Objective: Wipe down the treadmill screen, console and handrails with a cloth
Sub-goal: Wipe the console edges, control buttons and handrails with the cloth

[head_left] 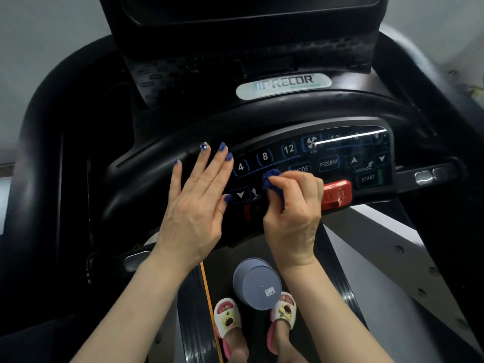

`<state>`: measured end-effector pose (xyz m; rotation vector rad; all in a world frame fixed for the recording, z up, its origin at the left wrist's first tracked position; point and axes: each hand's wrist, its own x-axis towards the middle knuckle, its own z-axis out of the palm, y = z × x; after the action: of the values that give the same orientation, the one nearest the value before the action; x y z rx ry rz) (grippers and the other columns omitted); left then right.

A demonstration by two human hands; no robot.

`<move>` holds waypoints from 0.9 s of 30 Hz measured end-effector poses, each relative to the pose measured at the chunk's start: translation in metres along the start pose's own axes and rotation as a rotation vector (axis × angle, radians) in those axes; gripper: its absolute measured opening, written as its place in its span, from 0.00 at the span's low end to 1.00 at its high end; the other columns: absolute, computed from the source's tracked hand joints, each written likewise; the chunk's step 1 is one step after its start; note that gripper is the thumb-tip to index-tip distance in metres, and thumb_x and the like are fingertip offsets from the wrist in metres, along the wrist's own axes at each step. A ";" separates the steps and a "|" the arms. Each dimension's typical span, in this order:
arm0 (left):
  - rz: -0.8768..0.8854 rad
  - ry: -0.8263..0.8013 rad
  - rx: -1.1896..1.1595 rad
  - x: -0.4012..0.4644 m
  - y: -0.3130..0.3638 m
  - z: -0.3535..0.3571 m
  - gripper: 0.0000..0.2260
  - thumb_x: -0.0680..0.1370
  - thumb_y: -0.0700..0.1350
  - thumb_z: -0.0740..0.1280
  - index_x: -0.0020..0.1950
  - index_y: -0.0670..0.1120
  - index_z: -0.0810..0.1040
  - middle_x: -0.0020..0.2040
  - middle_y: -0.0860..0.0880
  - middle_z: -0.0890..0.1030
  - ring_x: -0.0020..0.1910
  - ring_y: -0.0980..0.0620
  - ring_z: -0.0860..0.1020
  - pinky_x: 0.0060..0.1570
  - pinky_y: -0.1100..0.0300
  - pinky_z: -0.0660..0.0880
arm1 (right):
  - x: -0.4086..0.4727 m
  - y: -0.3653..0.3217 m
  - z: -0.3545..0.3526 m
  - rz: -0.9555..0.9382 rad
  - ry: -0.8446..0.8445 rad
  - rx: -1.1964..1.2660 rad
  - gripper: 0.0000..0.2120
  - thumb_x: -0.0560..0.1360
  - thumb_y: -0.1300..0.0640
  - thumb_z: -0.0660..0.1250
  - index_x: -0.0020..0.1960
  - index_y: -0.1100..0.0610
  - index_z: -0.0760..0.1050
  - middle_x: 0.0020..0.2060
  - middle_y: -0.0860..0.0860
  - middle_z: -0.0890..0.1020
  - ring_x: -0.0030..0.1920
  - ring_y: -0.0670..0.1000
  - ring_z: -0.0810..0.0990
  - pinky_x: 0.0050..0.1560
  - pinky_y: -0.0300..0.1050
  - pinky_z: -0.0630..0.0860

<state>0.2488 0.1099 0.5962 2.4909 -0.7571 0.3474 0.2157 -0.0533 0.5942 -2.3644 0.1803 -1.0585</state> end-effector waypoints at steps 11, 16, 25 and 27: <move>-0.010 -0.015 -0.024 0.000 -0.001 0.001 0.25 0.81 0.43 0.58 0.79 0.45 0.60 0.80 0.49 0.58 0.80 0.50 0.53 0.78 0.43 0.45 | 0.030 -0.008 0.017 -0.019 0.039 0.083 0.02 0.74 0.68 0.71 0.46 0.66 0.81 0.44 0.58 0.80 0.48 0.52 0.73 0.52 0.41 0.73; -0.015 -0.012 -0.028 0.000 0.000 0.000 0.25 0.81 0.44 0.58 0.79 0.45 0.60 0.80 0.49 0.59 0.80 0.49 0.53 0.78 0.43 0.44 | 0.039 0.005 0.013 -0.086 -0.012 0.076 0.02 0.74 0.68 0.71 0.46 0.65 0.82 0.45 0.57 0.80 0.48 0.52 0.73 0.52 0.44 0.74; -0.024 -0.009 -0.031 0.000 0.002 -0.001 0.26 0.80 0.41 0.60 0.79 0.44 0.60 0.80 0.48 0.59 0.80 0.49 0.54 0.78 0.44 0.44 | 0.048 0.010 0.009 -0.057 -0.023 0.073 0.02 0.73 0.68 0.71 0.46 0.65 0.81 0.45 0.57 0.80 0.47 0.52 0.73 0.52 0.37 0.71; -0.018 -0.015 -0.010 0.001 0.004 -0.004 0.26 0.80 0.41 0.61 0.79 0.44 0.60 0.80 0.48 0.59 0.80 0.49 0.53 0.78 0.44 0.43 | 0.050 0.009 0.009 0.047 0.032 0.085 0.03 0.73 0.68 0.71 0.46 0.64 0.81 0.45 0.56 0.80 0.48 0.50 0.72 0.52 0.36 0.71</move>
<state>0.2472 0.1091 0.6018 2.4916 -0.7407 0.3179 0.2570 -0.0741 0.6172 -2.2576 0.1973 -1.0620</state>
